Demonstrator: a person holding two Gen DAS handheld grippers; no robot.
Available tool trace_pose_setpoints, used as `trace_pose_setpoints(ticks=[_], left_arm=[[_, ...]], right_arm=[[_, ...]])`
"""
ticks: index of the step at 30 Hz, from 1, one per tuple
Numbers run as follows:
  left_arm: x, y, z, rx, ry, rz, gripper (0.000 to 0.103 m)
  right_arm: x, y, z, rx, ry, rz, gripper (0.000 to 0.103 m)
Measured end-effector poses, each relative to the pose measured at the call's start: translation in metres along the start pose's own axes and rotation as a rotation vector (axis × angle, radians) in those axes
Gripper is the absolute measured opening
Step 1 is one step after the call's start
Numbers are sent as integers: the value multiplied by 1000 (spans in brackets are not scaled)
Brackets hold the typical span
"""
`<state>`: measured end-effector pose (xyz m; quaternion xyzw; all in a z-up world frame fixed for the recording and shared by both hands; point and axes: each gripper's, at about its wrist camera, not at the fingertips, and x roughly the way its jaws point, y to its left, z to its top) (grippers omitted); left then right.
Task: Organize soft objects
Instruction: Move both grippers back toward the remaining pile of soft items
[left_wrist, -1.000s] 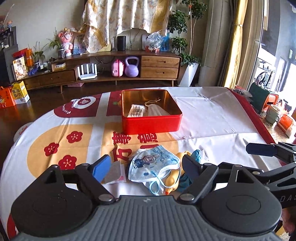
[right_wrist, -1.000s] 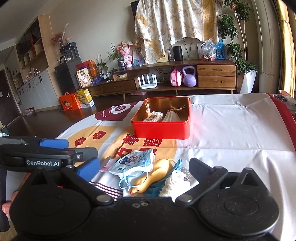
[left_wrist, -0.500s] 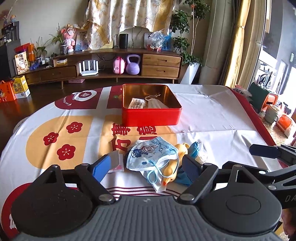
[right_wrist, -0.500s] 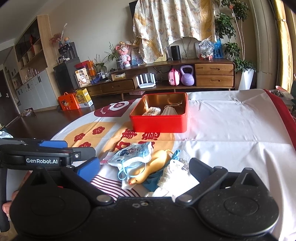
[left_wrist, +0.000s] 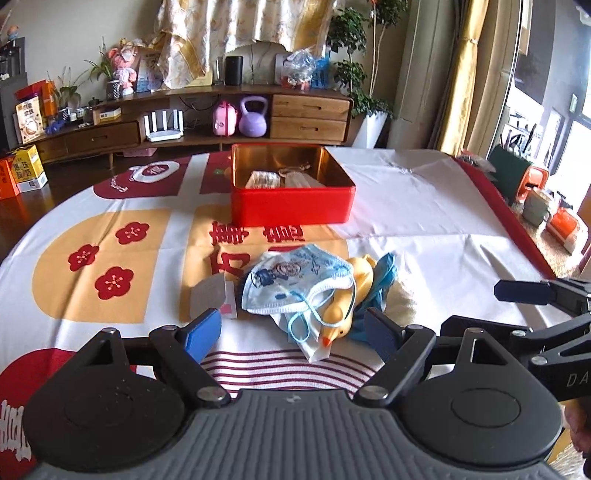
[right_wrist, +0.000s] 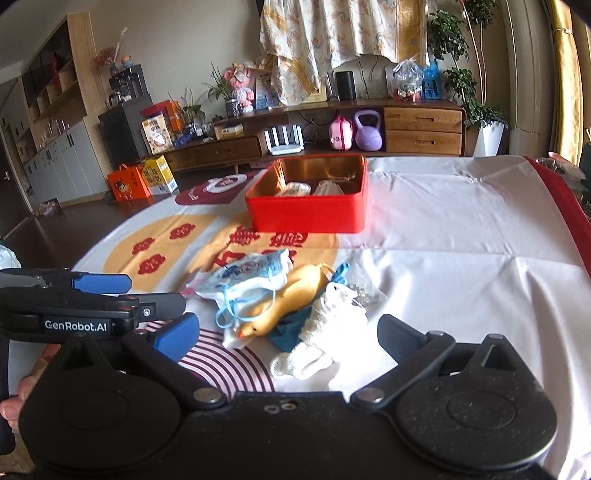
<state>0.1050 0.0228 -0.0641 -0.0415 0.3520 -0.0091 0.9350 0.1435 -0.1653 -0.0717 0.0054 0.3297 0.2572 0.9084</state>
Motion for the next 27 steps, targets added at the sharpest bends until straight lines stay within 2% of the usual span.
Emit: trace_pose_setpoints(ticks=[10, 16, 21, 27], left_arm=[[38, 12, -5, -27, 49, -6, 84], [62, 40, -5, -70, 66, 66, 84], [81, 67, -9, -124, 100, 113, 84], [98, 79, -4, -142, 118, 85, 84]], right_arm=[[29, -12, -3, 11, 59, -12, 100], [45, -16, -3, -4, 86, -14, 96], [58, -22, -3, 12, 108, -27, 90], [69, -27, 3, 51, 128, -36, 81]])
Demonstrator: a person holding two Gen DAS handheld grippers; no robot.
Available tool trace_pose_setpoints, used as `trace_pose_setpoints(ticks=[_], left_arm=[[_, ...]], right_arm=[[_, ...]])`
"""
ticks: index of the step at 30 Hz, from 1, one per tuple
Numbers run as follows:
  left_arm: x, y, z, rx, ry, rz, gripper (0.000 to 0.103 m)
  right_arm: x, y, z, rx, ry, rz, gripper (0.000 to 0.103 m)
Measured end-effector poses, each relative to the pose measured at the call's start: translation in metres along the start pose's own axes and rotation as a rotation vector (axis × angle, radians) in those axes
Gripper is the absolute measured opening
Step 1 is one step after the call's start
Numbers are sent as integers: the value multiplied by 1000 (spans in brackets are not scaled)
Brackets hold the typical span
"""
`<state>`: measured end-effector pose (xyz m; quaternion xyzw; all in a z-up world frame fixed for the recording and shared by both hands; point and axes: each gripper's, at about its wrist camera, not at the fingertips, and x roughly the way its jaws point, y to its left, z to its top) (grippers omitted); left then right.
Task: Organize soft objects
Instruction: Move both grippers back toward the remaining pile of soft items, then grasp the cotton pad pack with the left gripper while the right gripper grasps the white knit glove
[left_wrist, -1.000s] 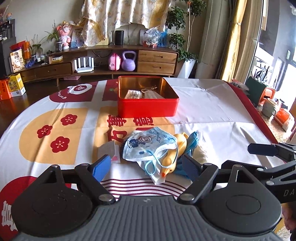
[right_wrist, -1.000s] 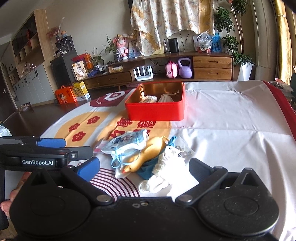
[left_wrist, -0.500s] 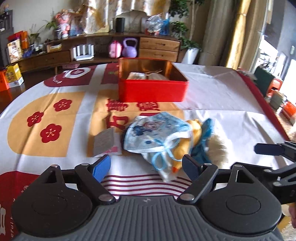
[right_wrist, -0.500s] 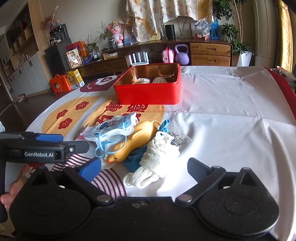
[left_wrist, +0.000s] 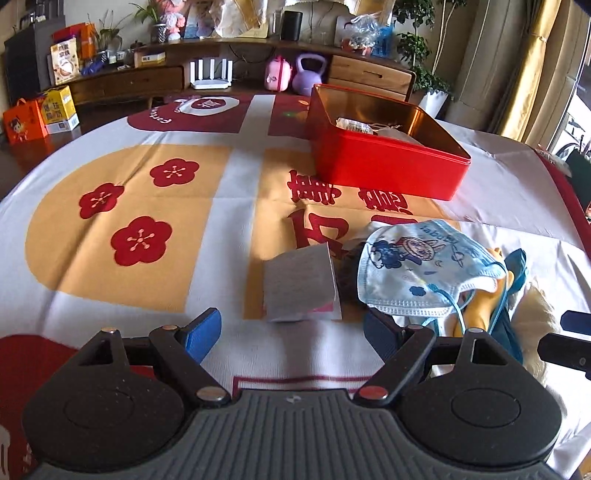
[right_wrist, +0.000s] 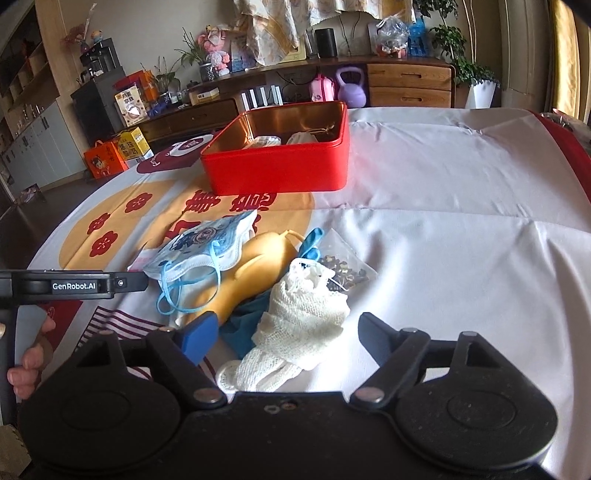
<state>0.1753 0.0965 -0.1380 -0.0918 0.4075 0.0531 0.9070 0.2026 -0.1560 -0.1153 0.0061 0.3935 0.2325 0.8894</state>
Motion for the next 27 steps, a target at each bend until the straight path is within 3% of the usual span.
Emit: trace_pose_setpoints(ticks=[10, 16, 27], left_arm=[[17, 9, 15, 20, 7, -53, 84], [15, 1, 6, 161, -6, -29, 79], [19, -3, 9, 162, -18, 0, 74]], right_arm=[[16, -5, 2, 31, 41, -3, 75], [20, -4, 1, 31, 55, -4, 73], [26, -3, 3, 35, 65, -29, 68]])
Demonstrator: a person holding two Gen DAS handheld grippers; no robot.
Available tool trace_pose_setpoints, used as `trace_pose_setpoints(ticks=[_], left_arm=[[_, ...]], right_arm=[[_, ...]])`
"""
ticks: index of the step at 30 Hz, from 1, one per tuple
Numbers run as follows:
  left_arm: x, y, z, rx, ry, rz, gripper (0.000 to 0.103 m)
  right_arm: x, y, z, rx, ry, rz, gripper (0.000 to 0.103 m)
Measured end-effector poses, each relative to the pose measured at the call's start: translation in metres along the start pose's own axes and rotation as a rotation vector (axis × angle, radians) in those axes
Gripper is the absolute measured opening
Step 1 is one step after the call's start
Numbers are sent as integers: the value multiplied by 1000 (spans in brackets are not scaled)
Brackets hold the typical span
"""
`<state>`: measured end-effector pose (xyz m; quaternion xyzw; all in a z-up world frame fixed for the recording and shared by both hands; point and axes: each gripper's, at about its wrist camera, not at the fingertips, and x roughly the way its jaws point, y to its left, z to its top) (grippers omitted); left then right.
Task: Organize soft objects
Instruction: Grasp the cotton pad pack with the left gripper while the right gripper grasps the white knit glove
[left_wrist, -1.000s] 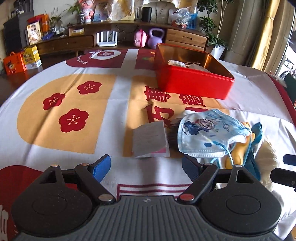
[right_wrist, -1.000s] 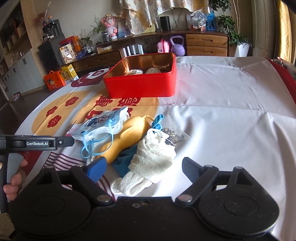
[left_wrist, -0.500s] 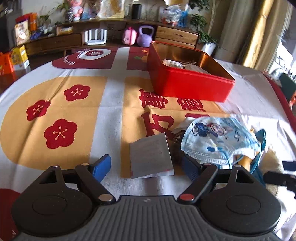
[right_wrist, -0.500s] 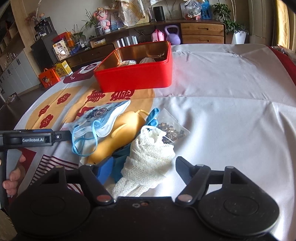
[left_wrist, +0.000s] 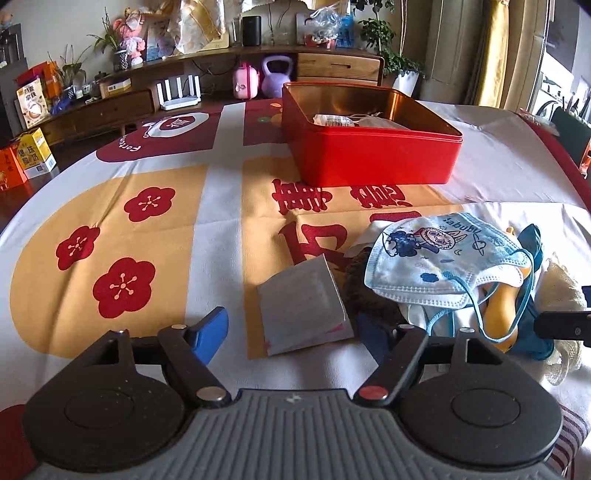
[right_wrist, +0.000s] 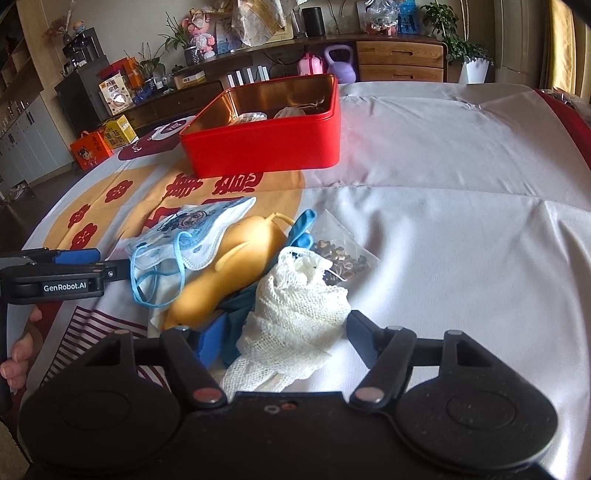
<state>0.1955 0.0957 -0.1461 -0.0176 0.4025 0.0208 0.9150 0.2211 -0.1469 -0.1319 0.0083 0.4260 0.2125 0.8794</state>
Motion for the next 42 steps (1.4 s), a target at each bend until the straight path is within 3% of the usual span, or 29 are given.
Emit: trace_pose_setpoints(ticks=[12, 14, 24, 42], left_arm=[[-1, 2, 4, -21, -14, 5, 36], [-2, 2, 4, -26, -12, 0, 33], [-17, 1, 0, -37, -13, 21, 30], [-97, -31, 12, -30, -55, -56, 30]], right_arm=[[-2, -3, -2, 15, -11, -34, 44], [-5, -2, -2, 17, -15, -34, 41], [-31, 0, -3, 5, -52, -32, 37], [-93, 29, 12, -109, -114, 38, 37]])
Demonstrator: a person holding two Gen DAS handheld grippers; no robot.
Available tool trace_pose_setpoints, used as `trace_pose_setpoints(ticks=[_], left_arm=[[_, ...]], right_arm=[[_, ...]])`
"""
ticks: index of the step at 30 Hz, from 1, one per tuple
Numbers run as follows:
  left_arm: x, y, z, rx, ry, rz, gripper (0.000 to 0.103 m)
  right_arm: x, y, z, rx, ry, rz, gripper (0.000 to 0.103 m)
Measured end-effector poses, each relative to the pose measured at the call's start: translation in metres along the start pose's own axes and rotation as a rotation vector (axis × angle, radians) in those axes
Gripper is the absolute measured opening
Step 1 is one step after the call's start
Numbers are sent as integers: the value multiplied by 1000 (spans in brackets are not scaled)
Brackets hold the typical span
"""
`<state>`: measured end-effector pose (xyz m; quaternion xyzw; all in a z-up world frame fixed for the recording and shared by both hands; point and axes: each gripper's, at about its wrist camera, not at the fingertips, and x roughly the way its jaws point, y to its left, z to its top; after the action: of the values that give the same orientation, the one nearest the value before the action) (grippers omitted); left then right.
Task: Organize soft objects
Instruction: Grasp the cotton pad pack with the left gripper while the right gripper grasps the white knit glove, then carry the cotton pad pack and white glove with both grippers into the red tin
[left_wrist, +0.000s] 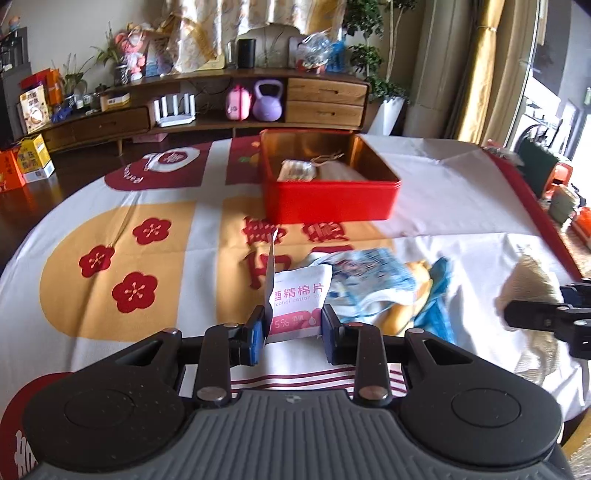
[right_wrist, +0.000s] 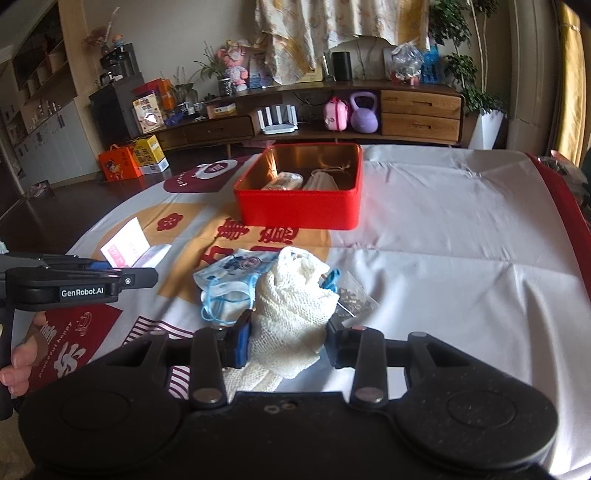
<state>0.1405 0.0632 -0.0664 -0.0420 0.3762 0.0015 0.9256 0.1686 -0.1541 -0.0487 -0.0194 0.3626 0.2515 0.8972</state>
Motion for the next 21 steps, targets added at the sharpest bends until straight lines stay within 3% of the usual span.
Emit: trace_pose_setpoints(ticks=[21], left_arm=[[-34, -36, 60, 61, -77, -56, 31]], right_arm=[[-11, 15, 62, -130, -40, 29, 37]])
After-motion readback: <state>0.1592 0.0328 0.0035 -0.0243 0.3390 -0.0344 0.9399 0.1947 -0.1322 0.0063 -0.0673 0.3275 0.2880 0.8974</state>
